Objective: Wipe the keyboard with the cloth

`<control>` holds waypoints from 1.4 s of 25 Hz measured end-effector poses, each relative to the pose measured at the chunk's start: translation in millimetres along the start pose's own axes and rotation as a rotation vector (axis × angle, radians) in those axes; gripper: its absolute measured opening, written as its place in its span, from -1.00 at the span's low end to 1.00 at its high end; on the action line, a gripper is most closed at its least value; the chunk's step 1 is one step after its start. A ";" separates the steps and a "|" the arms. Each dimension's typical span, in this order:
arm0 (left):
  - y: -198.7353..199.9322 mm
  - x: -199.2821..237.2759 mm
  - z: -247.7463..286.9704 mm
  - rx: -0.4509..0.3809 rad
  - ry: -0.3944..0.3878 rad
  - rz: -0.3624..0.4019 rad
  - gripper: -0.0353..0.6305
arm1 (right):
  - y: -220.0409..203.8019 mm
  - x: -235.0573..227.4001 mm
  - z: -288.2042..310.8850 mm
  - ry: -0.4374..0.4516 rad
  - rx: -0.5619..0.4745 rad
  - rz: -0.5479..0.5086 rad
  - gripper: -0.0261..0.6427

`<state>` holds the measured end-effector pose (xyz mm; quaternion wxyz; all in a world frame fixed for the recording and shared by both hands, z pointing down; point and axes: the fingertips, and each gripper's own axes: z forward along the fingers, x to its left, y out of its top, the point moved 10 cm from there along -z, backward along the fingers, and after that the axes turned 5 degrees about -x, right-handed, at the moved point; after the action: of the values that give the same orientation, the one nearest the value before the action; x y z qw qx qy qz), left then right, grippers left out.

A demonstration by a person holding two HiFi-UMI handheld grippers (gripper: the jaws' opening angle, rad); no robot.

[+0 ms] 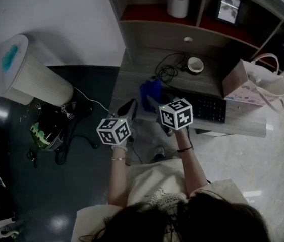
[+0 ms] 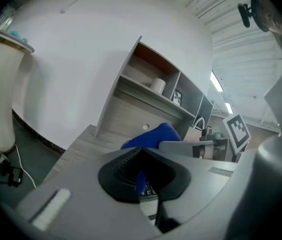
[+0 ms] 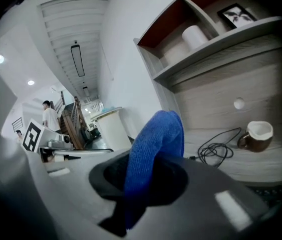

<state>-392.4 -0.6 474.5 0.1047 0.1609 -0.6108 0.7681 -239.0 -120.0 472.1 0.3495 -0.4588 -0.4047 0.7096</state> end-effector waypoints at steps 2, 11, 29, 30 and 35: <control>5.0 -6.4 1.3 -0.015 -0.022 0.014 -0.88 | 7.6 -1.0 -8.8 -0.007 -0.027 -0.004 -0.74; 33.9 -34.1 8.2 -0.089 -0.127 0.064 -0.88 | 40.3 -3.7 -46.7 -0.029 -0.160 -0.002 -0.74; 56.9 -67.8 23.5 -0.123 -0.257 0.148 -0.88 | 66.6 -4.9 -82.8 -0.042 -0.266 -0.054 -0.74; 56.9 -68.6 24.5 -0.124 -0.259 0.149 -0.88 | 66.4 -5.7 -83.1 -0.041 -0.264 -0.056 -0.74; 55.6 -68.8 29.3 -0.118 -0.260 0.148 -0.88 | 67.1 -9.2 -82.5 -0.026 -0.260 -0.070 -0.74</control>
<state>-345.0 -39.5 404.4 -0.0226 0.2071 -0.6735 0.7092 -167.2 -135.8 394.7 0.3064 -0.4768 -0.5136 0.6442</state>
